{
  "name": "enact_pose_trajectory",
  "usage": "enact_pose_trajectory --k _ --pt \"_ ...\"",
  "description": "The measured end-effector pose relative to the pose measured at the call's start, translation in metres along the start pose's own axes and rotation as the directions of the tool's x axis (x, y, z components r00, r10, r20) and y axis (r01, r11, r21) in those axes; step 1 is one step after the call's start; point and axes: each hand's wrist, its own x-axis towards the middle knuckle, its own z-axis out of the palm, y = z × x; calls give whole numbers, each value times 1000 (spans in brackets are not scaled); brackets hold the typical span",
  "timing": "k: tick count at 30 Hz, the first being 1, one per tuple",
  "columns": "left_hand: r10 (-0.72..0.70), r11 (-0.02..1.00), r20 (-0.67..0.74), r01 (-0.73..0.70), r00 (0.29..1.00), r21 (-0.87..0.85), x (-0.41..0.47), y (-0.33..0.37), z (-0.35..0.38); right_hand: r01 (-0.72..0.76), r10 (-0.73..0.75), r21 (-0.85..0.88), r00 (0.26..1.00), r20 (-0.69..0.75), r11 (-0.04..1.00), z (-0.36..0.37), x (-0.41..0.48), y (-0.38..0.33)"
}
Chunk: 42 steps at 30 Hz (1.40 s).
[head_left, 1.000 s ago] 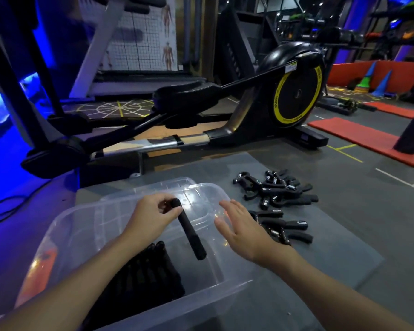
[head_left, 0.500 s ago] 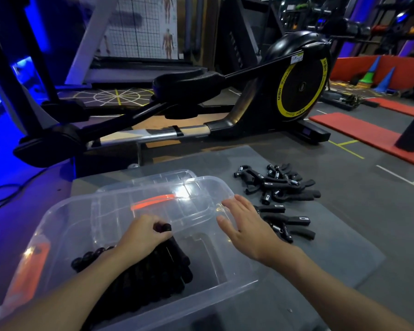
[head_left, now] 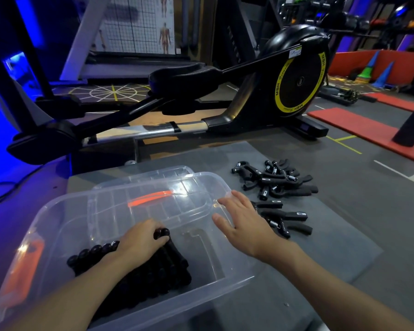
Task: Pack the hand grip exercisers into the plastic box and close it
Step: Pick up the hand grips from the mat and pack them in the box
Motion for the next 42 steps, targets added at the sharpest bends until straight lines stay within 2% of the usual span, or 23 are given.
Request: enact_pose_trajectory --k 6,11,14,16,18,19,21,23,25,30,33,37,42 --pt "17 999 -54 -19 998 -33 -2 7 -2 12 -12 13 1000 -11 1000 1 1 3" --pt "172 965 -214 -208 962 -159 3 52 -21 33 -29 92 998 -52 995 2 2 5" --pt "250 931 -297 -313 922 -187 4 90 -31 -3 57 356 989 -139 934 1 2 5" --pt "285 910 -338 -364 897 -199 8 115 -36 -38 186 588 964 -193 808 -4 3 8" --pt "304 891 -363 -398 881 -217 16 140 -38 -47 281 687 931 -234 726 -9 5 18" --pt "310 887 -362 -405 879 -224 21 152 -38 -60 304 684 921 -242 727 -10 6 27" --pt "321 897 -323 -395 890 -197 33 170 -33 -130 339 627 913 -225 768 -10 7 50" --pt "355 919 -245 -384 902 -85 46 183 -26 -222 386 563 902 -190 796 -9 6 79" --pt "378 925 -174 -379 909 27 55 190 -19 -308 431 496 889 -154 812 -9 5 105" --pt "356 921 -21 -347 934 174 68 185 3 -470 511 309 857 -62 827 -3 24 163" --pt "372 909 -30 -357 928 215 69 178 8 -482 506 245 862 -40 841 7 45 185" --pt "379 903 -25 -364 925 229 68 179 9 -444 443 -31 896 -12 896 16 67 209" --pt "385 902 -57 -362 921 237 68 178 11 -410 416 -106 908 48 906 14 82 238"
